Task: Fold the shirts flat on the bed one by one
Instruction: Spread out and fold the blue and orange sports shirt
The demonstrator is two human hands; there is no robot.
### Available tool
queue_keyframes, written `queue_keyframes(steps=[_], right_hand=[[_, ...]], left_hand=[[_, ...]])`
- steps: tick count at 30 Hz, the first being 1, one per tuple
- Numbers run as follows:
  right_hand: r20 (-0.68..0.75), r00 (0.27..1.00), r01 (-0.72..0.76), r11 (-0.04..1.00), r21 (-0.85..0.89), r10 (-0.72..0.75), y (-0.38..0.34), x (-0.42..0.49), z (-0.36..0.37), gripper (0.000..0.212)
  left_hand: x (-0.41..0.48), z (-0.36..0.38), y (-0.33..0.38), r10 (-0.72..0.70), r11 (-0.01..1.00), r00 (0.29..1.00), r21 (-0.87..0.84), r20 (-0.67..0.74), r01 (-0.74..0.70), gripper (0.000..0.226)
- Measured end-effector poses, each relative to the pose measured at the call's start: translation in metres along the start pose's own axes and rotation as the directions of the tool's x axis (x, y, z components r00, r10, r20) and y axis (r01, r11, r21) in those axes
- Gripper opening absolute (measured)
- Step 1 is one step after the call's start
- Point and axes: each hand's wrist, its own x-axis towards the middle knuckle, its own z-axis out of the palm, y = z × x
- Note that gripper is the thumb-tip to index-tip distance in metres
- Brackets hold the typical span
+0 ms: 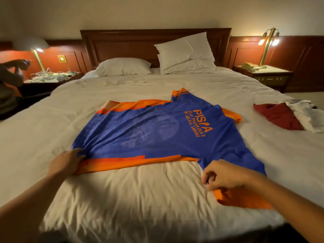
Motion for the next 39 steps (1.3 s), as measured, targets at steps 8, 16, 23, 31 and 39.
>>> queue_keyframes(steps=[8, 16, 23, 31, 39], right_hand=[[-0.144, 0.989, 0.026, 0.994, 0.105, -0.010, -0.023, 0.081, -0.058, 0.029], [-0.344, 0.928, -0.234, 0.941, -0.245, 0.142, -0.017, 0.240, 0.018, 0.069], [-0.547, 0.835, -0.241, 0.930, -0.278, 0.053, 0.011, 0.377, -0.034, 0.070], [-0.589, 0.808, -0.187, 0.946, -0.265, -0.005, 0.034, 0.505, -0.076, 0.076], [-0.702, 0.710, -0.107, 0.977, -0.184, -0.055, 0.025, 0.526, -0.088, 0.070]], left_hand=[[0.023, -0.043, 0.002, -0.166, 0.877, 0.977, 0.473, 0.134, 0.084, 0.078], [0.079, 0.043, 0.072, 0.187, 0.979, 0.974, 0.056, 0.126, -0.195, 0.074], [0.228, 0.072, 0.094, 0.100, 0.988, 0.985, -0.099, -0.142, -0.115, 0.077], [0.403, 0.066, 0.110, -0.228, 0.917, 0.949, -0.377, -0.220, 0.133, 0.103], [0.464, 0.017, 0.081, 0.083, 0.873, 0.949, -0.437, -0.304, -0.216, 0.052]])
